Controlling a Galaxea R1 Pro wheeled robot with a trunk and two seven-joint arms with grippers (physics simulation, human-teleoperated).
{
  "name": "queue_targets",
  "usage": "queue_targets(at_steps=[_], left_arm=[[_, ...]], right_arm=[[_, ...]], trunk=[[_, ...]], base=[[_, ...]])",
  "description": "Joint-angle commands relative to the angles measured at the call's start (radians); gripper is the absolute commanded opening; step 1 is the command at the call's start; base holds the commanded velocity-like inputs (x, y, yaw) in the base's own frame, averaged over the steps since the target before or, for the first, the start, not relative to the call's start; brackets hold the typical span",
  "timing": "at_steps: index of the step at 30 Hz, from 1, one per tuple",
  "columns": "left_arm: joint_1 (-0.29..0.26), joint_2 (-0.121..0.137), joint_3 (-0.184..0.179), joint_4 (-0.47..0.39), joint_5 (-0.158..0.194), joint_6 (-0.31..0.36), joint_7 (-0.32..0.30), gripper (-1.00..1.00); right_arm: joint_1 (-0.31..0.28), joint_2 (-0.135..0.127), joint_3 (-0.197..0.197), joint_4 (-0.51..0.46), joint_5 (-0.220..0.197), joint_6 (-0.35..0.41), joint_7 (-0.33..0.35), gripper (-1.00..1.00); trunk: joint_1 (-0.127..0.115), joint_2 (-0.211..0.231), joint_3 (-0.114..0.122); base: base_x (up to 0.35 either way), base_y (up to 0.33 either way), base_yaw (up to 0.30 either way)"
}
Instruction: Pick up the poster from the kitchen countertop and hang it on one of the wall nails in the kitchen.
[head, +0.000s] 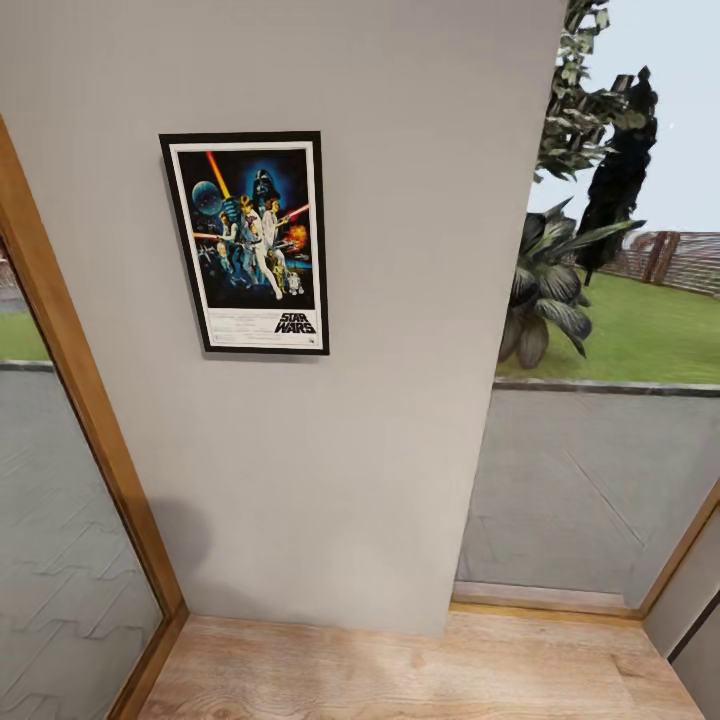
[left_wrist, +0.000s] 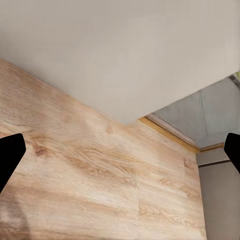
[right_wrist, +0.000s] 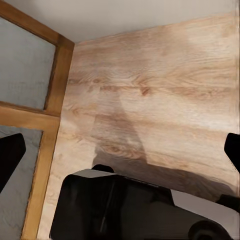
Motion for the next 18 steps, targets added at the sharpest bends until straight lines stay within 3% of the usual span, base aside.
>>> queue_targets(at_steps=[1,7,18], left_arm=[[-0.001,0.000,0.008,0.001,-0.007,-0.005,-0.003,1.00],[-0.001,0.000,0.008,0.001,-0.007,-0.005,-0.003,1.00],[-0.001,0.000,0.009,0.001,-0.007,-0.005,-0.003,1.00]], right_arm=[[-0.001,-0.001,0.002,0.003,-0.004,-0.004,-0.008,1.00],[0.000,0.000,0.003,0.007,-0.004,-0.006,-0.054,1.00],[0.000,0.005,0.006,0.009,-0.001,-0.005,-0.063,1.00]], trunk=[[0.000,-0.001,-0.001],[0.000,-0.001,-0.001],[0.000,-0.001,-0.001]], base=[[0.000,0.000,0.000],[0.000,0.000,0.000],[0.000,0.000,0.000]])
